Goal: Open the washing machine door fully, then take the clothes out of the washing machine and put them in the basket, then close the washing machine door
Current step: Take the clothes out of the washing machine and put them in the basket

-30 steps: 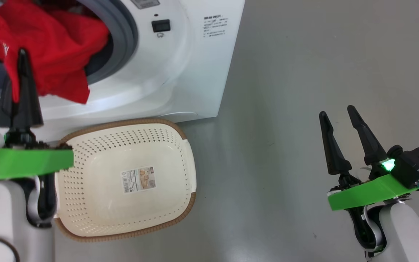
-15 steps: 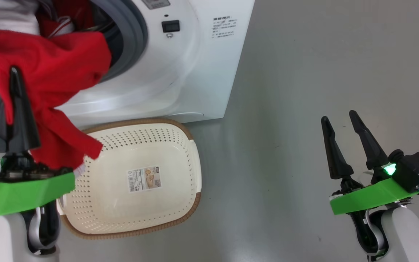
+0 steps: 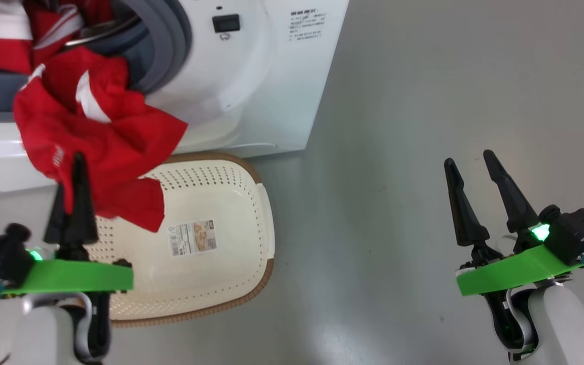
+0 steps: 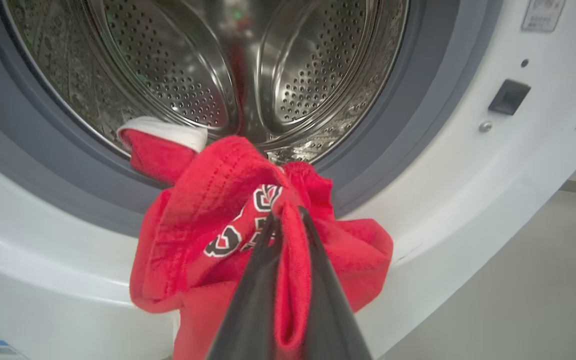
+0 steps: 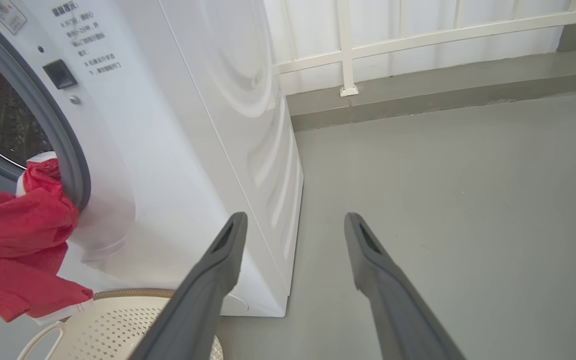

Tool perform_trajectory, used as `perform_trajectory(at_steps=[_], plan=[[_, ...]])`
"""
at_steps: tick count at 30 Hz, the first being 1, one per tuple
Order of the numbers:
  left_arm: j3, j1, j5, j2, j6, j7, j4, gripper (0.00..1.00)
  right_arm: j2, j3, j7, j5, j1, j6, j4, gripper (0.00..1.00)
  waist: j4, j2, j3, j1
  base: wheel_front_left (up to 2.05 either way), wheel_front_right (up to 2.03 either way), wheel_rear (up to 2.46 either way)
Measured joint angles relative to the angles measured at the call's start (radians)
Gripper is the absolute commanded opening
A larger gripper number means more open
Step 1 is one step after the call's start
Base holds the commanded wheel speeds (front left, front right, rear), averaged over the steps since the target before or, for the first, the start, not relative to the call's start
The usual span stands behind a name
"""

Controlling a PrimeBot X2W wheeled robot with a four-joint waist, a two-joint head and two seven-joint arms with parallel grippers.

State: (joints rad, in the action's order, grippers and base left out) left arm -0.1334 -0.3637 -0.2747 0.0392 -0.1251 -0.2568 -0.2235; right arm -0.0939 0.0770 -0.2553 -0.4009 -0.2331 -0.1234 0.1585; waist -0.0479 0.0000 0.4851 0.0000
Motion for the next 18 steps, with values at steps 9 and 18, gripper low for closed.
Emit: perform_trajectory(at_steps=[9, 18], plan=[[0.025, -0.037, -0.011, 0.004, 0.0, 0.0, -0.202, 0.0, 0.003, 0.0, 0.0, 0.0, -0.031, 0.0, -0.01, 1.0, -0.012, 0.0, 0.061, 0.0, 0.0, 0.0, 0.0], [0.057, -0.102, -0.021, 0.007, 0.0, 0.0, -0.348, 0.0, 0.005, -0.004, 0.0, 0.0, -0.044, 0.0, -0.018, 1.0, -0.022, 0.0, 0.121, 0.0, 0.0, 0.0, 0.0]])
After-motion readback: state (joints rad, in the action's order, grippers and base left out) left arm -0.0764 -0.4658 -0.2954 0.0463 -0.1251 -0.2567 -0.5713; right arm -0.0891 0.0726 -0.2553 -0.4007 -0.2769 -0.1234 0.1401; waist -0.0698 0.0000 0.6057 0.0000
